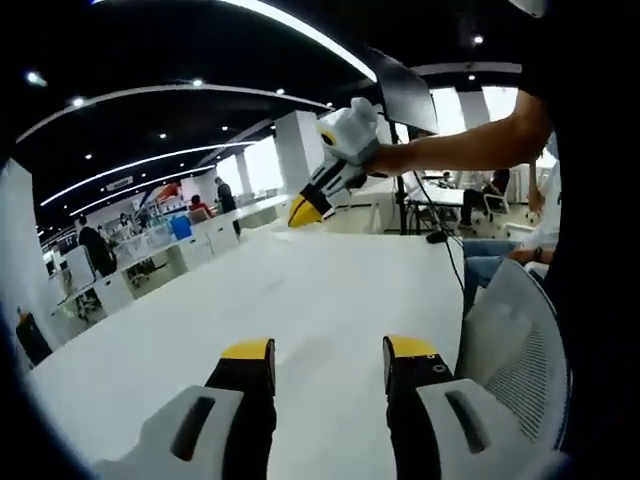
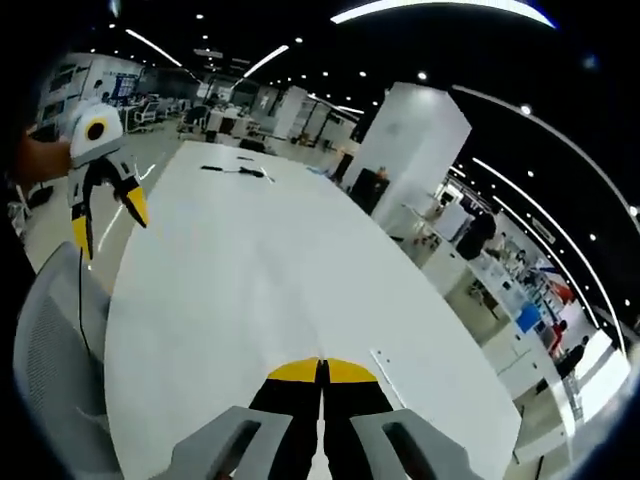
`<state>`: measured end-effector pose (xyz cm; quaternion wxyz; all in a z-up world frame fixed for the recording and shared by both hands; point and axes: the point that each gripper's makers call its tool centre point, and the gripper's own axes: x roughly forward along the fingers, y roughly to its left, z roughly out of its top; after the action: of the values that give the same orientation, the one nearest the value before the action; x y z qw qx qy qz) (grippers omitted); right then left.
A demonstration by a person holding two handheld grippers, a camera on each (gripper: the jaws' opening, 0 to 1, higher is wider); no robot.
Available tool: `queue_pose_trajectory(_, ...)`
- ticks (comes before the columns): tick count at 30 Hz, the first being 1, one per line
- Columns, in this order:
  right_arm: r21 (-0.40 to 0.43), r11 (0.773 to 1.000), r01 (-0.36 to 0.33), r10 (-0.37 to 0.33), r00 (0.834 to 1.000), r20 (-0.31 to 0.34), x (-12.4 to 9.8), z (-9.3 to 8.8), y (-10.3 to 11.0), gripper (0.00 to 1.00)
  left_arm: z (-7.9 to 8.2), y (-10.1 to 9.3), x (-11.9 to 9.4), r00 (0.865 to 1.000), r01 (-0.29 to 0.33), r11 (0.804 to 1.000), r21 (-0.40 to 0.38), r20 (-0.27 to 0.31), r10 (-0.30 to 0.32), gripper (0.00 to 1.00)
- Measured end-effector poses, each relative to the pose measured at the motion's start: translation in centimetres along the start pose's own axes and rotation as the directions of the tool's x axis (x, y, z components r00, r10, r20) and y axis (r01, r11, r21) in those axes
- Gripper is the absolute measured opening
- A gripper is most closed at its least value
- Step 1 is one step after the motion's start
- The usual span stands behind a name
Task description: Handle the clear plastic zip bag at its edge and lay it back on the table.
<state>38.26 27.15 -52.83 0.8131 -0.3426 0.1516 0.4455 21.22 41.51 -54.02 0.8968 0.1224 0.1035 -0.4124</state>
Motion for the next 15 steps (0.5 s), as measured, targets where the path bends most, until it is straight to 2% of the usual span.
queue_pose_trajectory(2, -0.016, 1.000, -0.007, 0.007, 1.000, -0.012, 0.7, -1.0, 0.7, 0.00, -0.3, 0.3, -0.7, 0.999, -0.038, 0.999, 0.001, 0.008, 0.038, 0.40)
queue_pose_trajectory(6, -0.016, 0.999, -0.036, 0.035, 0.998, -0.057, 1.9, -3.3, 3.1, 0.00, -1.5, 0.7, -1.8, 0.998, -0.065, 0.998, 0.002, -0.020, 0.065, 0.41)
queue_pose_trajectory(10, -0.005, 0.996, -0.089, 0.089, 0.993, -0.075, 2.7, -4.8, 6.9, 0.00, -2.1, 0.6, -2.5, 0.997, -0.072, 0.997, -0.021, -0.025, 0.071, 0.42)
queue_pose_trajectory(15, 0.007, 0.993, -0.118, 0.118, 0.989, -0.090, 3.6, -6.3, 9.3, 0.00, -3.1, 0.6, -3.0, 0.996, -0.072, 0.997, -0.010, -0.052, 0.072, 0.46)
